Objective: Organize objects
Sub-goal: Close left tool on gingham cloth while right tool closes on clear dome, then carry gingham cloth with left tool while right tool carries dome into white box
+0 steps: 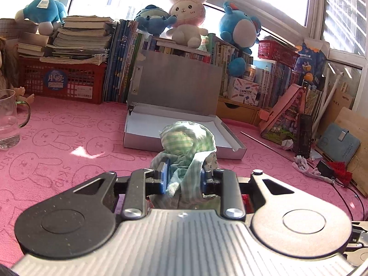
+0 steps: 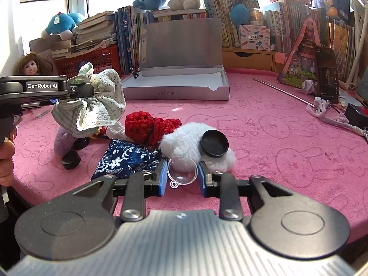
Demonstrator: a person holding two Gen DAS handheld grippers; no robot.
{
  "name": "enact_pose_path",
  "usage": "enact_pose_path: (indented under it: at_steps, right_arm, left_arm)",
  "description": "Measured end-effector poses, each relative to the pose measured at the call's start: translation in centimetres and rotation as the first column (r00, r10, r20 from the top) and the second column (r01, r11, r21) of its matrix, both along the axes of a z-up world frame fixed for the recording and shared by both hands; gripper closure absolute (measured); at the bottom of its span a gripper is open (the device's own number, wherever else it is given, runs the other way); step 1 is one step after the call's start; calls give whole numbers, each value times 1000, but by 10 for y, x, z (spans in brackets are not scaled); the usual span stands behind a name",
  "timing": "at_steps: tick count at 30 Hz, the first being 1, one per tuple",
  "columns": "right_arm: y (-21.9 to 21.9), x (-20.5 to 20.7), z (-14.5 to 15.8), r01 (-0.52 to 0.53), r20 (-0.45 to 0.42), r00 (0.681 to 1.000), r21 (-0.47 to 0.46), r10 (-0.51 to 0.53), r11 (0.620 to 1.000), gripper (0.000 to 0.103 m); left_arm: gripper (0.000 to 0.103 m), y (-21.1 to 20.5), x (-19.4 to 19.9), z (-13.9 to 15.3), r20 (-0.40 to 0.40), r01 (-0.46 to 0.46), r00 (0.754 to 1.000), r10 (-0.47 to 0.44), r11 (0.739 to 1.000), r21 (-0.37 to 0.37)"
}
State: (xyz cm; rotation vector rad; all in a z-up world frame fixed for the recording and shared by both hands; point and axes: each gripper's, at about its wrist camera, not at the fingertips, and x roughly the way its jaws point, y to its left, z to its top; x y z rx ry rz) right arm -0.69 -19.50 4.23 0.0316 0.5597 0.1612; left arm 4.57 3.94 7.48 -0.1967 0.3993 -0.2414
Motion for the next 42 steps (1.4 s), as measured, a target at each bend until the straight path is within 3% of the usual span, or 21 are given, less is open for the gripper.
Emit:
enact_pose_path:
  at_steps: [17, 25, 36, 42]
  right_arm:
    - [-20, 41, 26, 33, 41, 999, -11, -32, 999, 71]
    - [-32, 82, 40, 34, 48, 998, 17, -35, 999, 71]
    - [-44, 156, 44, 50, -28, 998, 72, -48, 996, 71]
    - [-42, 187, 41, 63, -51, 997, 57, -60, 996, 71]
  left_arm:
    - [72, 8, 44, 21, -24, -7, 1000, 7, 1000, -1]
    - [72, 8, 75, 29, -24, -9, 1000, 9, 1000, 6]
    - [72, 13, 131, 43, -31, -15, 999, 16, 1000, 21]
    - [72, 13, 160, 41, -52, -21, 998, 22, 1000, 20]
